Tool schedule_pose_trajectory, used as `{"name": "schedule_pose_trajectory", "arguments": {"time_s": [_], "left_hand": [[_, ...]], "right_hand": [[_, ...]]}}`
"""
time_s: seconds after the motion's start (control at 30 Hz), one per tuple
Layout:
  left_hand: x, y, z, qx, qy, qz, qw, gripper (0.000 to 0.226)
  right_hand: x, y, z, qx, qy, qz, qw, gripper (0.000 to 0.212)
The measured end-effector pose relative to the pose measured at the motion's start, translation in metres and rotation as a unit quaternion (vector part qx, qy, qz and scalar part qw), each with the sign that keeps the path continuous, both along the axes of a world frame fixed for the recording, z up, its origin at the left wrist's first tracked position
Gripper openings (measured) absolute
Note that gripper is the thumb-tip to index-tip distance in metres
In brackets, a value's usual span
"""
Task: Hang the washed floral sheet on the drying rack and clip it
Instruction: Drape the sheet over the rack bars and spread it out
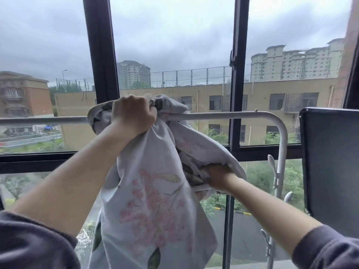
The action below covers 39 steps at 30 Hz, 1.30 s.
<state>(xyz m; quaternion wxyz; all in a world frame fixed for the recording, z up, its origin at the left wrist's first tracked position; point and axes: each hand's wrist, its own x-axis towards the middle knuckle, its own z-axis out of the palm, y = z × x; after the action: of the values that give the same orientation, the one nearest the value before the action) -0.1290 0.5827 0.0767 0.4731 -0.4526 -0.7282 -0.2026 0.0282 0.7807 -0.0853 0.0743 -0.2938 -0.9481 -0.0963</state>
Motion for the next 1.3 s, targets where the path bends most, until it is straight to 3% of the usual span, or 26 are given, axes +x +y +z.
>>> {"name": "schedule_pose_trajectory", "arguments": {"time_s": [0.13,0.27,0.33,0.43,0.53,0.6,0.73,0.83,1.1,1.17,1.3], "left_hand": [[0.001,-0.003,-0.008,0.025,0.005,-0.004,1.0,0.019],[-0.007,-0.008,-0.021,0.055,-0.011,-0.054,0.997,0.022],[-0.008,-0.009,-0.026,0.066,-0.032,-0.084,0.994,0.032],[-0.009,-0.012,-0.025,0.079,-0.08,-0.12,0.986,0.042],[-0.013,-0.013,-0.02,0.082,-0.124,-0.121,0.981,0.036],[-0.016,-0.012,-0.016,0.073,-0.146,-0.122,0.979,0.029],[-0.025,-0.016,-0.009,0.071,-0.217,-0.162,0.96,0.033],[-0.027,-0.018,-0.006,0.085,-0.252,-0.158,0.951,0.027],[-0.026,-0.019,-0.019,0.041,-0.267,-0.121,0.955,0.027],[-0.03,-0.019,-0.019,0.04,-0.273,-0.095,0.956,0.028],[-0.041,-0.027,-0.022,0.054,-0.304,-0.04,0.95,0.037]], "right_hand": [[-0.012,-0.022,0.034,-0.117,0.142,0.009,0.983,0.046],[-0.014,-0.04,0.065,-0.188,0.14,0.033,0.971,0.034],[-0.012,-0.056,0.083,-0.264,0.213,0.086,0.937,0.025],[-0.017,-0.073,0.114,-0.272,0.367,0.149,0.877,0.02],[-0.032,-0.086,0.14,-0.293,0.426,0.171,0.839,0.034],[-0.045,-0.094,0.154,-0.304,0.428,0.159,0.836,0.041],[-0.062,-0.104,0.178,-0.257,0.411,0.103,0.869,0.028],[-0.057,-0.094,0.192,-0.244,0.441,0.07,0.861,0.03],[-0.007,-0.052,0.212,-0.348,0.611,0.002,0.711,0.026],[-0.002,-0.05,0.209,-0.305,0.611,0.003,0.73,0.028],[0.011,-0.046,0.179,-0.071,0.449,-0.05,0.889,0.021]]}}
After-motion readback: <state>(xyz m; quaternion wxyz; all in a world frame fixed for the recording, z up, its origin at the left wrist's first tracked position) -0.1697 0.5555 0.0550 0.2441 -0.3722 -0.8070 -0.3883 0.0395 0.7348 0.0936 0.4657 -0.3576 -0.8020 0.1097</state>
